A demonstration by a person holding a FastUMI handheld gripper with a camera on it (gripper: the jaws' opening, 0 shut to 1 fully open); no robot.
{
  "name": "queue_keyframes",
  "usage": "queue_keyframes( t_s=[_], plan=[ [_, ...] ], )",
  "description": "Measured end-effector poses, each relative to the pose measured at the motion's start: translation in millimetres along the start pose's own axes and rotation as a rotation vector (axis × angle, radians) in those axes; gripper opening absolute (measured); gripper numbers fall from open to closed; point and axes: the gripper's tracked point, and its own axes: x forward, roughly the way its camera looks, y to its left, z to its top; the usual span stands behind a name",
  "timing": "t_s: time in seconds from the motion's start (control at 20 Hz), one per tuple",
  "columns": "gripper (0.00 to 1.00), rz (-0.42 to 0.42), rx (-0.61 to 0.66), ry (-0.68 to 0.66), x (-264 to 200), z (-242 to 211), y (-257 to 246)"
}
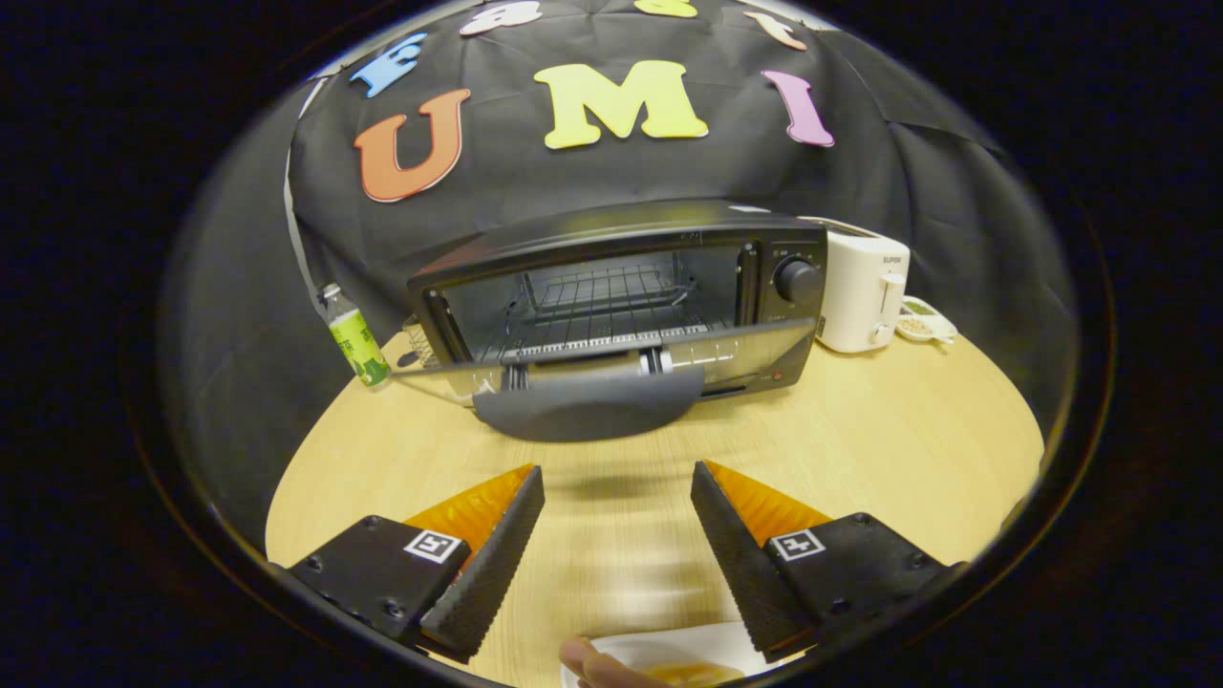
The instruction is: Open the toaster oven, put the food inside, and close the toaster oven door.
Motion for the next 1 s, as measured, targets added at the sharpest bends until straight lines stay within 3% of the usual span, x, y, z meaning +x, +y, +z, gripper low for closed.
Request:
queue_keyframes(
  t_s=[0.3,0.65,0.85,1.0],
  plan=[
    [1.00,-0.005,-0.079,-0.145,-13,49,1],
    [1.00,0.044,-0.024,-0.274,4,124,15],
    [1.00,0.077,0.022,-0.283,29,151,17],
    [1.00,0.048,0.013,-0.284,41,153,12]
  ],
)
